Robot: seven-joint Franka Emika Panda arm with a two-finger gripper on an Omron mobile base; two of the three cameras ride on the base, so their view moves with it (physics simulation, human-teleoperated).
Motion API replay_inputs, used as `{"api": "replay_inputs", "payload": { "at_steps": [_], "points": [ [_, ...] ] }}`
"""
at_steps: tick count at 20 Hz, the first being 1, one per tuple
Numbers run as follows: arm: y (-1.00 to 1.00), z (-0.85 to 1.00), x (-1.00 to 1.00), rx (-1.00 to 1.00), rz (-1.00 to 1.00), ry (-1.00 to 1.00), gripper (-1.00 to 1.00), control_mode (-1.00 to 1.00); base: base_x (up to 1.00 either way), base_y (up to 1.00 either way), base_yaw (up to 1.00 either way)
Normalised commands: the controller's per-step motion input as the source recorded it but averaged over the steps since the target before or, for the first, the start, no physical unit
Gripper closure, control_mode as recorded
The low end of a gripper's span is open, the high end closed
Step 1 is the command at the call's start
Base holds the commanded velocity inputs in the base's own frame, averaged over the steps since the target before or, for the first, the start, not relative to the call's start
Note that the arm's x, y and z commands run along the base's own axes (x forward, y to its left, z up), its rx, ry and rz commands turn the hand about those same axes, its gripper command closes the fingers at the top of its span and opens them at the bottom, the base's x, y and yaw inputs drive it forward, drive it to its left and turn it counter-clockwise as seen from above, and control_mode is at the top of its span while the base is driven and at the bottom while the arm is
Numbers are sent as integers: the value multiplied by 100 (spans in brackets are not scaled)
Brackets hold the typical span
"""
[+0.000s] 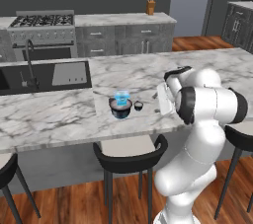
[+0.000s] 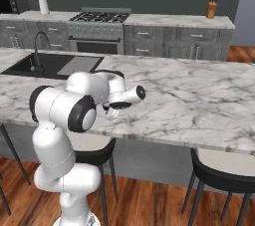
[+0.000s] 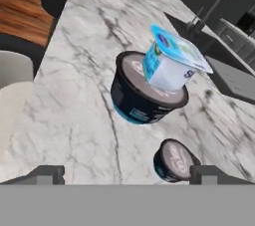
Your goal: Stack the yogurt containers by placing the smaller containers on top of the larger containers.
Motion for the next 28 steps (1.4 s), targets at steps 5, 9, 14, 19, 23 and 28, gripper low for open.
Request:
{"api": "replay_inputs", "payload": {
  "at_steps": [5,9,14,19,23,28],
  "points": [
    [0,-18,35,7,0,7,-100,-100,0,0,0],
    [3,-9,29,5,0,11,-100,-100,0,0,0],
    [15,-8,37,1,0,14,-100,-100,0,0,0],
    [17,-15,41,0,0,14,-100,-100,0,0,0],
    [0,-19,24,2,0,10,-100,-100,0,0,0],
    [0,-23,14,3,0,5,-100,-100,0,0,0]
  ]
}}
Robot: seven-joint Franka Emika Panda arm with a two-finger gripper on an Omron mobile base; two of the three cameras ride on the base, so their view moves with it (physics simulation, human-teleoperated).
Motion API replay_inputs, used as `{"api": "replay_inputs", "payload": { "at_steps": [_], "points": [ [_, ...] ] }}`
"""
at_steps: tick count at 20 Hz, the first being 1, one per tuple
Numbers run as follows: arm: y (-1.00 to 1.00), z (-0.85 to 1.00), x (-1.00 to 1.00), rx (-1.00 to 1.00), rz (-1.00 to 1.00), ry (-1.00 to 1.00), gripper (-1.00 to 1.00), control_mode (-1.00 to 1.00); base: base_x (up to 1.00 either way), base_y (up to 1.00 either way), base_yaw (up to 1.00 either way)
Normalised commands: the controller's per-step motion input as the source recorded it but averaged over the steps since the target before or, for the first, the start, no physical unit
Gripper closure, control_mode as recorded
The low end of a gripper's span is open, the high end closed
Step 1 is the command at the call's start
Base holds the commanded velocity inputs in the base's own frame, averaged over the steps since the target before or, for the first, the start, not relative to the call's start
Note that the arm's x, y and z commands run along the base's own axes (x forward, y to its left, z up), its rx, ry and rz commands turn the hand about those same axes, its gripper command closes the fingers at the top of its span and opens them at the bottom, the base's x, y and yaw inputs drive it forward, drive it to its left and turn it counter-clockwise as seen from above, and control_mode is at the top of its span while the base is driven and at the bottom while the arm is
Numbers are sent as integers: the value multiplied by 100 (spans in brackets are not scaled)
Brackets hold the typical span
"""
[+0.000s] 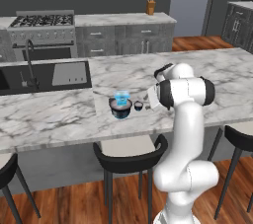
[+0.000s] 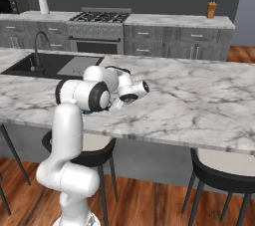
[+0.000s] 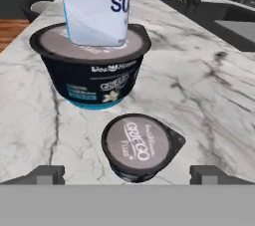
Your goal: Stack the yogurt containers by placing the smaller containers on top of the larger containers.
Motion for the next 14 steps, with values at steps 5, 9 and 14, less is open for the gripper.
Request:
{"api": "replay_inputs", "payload": {
  "at_steps": [5,9,14],
  "points": [
    [0,-16,0,1,0,2,-100,-100,0,0,0],
    [0,-11,0,0,0,3,-100,-100,0,0,0],
    [7,-9,2,0,0,1,-100,-100,0,0,0]
  ]
}}
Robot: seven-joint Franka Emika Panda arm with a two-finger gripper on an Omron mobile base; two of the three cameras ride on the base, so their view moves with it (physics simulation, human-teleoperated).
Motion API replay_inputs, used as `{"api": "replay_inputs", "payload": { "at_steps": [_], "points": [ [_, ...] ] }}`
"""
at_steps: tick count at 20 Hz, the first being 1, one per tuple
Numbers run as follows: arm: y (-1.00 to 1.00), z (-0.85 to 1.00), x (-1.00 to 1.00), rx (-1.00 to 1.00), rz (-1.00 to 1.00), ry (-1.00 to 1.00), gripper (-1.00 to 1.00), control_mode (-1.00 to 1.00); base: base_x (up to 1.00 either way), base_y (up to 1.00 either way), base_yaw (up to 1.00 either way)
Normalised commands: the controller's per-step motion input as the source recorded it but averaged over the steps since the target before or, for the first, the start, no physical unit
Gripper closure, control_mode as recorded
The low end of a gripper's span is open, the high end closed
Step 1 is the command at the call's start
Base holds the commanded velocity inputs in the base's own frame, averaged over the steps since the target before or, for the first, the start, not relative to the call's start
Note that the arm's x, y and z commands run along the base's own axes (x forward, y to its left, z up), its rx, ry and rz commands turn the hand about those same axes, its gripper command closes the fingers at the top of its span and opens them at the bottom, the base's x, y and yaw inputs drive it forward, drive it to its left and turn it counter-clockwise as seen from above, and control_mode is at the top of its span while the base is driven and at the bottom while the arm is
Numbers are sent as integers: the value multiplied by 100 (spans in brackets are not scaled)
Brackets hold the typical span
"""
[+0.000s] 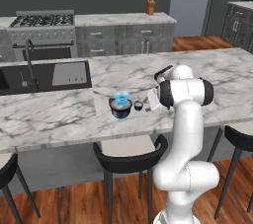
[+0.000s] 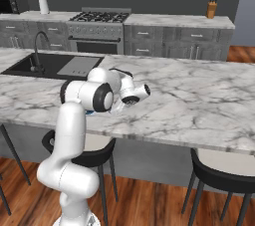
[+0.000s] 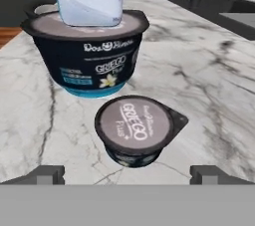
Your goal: Stack the yogurt containers by placing the smaller containers on top of the larger containers.
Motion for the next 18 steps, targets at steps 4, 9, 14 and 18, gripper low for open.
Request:
{"api": "replay_inputs", "payload": {
  "at_steps": [4,9,14,18],
  "points": [
    [14,-6,14,0,0,2,-100,-100,0,0,0],
    [11,-4,16,0,0,3,-100,-100,0,0,0],
    [11,-5,16,0,0,3,-100,-100,0,0,0],
    [14,-5,15,0,0,3,-100,-100,0,0,0]
  ]
}}
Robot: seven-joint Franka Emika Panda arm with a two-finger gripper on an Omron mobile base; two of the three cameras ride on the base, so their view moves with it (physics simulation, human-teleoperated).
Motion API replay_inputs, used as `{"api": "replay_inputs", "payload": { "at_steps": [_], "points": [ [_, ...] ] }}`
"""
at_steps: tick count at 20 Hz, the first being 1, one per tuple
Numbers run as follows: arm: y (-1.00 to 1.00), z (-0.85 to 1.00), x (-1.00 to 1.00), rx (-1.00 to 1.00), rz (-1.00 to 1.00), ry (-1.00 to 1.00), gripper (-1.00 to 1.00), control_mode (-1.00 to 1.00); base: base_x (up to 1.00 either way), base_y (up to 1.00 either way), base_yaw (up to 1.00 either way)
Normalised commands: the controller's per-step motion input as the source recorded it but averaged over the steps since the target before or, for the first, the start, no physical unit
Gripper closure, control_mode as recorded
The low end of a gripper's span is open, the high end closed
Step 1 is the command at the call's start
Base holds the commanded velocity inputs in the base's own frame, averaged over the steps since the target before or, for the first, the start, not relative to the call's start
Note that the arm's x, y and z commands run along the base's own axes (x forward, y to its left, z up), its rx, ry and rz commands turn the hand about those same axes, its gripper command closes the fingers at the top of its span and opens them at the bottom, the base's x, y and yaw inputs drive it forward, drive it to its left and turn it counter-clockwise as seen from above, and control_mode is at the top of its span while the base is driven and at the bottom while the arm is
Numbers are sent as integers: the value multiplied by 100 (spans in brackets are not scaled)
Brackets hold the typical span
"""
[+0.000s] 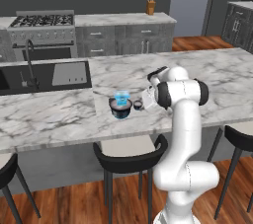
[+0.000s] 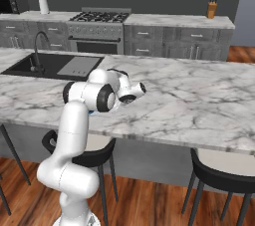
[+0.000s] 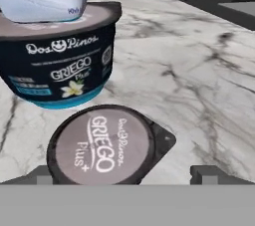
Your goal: Stack the yogurt containers by placing the smaller containers on top of the larger containers.
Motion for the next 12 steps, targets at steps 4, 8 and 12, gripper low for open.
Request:
{"api": "replay_inputs", "payload": {
  "at_steps": [4,8,12],
  "points": [
    [13,-3,9,0,0,2,-100,-100,0,0,0],
    [10,0,1,0,0,1,-100,-100,0,0,0],
    [9,0,0,0,0,0,-100,-100,0,0,0]
  ]
}}
